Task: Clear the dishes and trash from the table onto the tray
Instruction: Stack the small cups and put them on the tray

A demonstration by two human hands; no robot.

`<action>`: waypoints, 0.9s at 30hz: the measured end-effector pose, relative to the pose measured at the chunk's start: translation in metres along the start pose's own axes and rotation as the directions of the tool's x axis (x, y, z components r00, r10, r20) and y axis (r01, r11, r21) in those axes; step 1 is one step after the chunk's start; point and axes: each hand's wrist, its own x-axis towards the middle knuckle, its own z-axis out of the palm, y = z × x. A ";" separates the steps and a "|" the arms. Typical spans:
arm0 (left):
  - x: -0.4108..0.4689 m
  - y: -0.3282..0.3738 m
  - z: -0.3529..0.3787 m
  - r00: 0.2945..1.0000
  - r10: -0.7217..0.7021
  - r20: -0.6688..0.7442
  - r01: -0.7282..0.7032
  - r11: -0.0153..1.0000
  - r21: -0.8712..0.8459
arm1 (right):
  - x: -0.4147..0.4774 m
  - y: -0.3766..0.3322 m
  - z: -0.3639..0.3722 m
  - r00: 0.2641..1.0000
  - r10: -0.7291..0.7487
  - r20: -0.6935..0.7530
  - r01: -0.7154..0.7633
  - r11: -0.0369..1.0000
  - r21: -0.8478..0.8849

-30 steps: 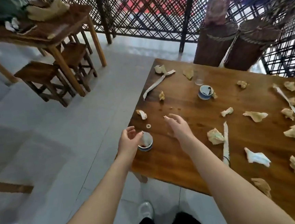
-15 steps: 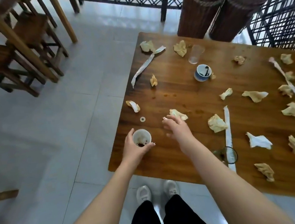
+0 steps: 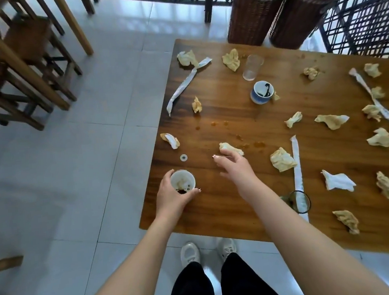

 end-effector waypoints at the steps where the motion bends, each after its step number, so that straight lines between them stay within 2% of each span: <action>1: -0.001 0.003 -0.002 1.000 0.000 -0.006 0.000 1.000 -0.004 | -0.001 -0.002 -0.001 1.000 -0.008 -0.004 0.008 1.000 -0.001; 7: 0.000 0.032 -0.010 0.998 0.066 0.008 -0.065 0.993 -0.100 | -0.008 -0.018 -0.016 0.997 -0.052 -0.060 0.053 0.999 0.010; 16: 0.013 0.094 -0.002 0.981 0.195 0.017 -0.192 0.975 -0.108 | -0.003 -0.043 -0.051 0.981 -0.149 -0.122 0.154 0.987 0.039; 22: 0.028 0.128 0.026 0.981 0.196 -0.010 -0.196 0.976 -0.093 | 0.021 -0.063 -0.093 0.965 -0.182 -0.190 0.195 0.979 0.054; 27: 0.044 0.160 0.054 0.988 0.149 -0.047 -0.153 0.984 -0.089 | 0.054 -0.084 -0.129 0.966 -0.186 -0.179 0.199 0.978 0.059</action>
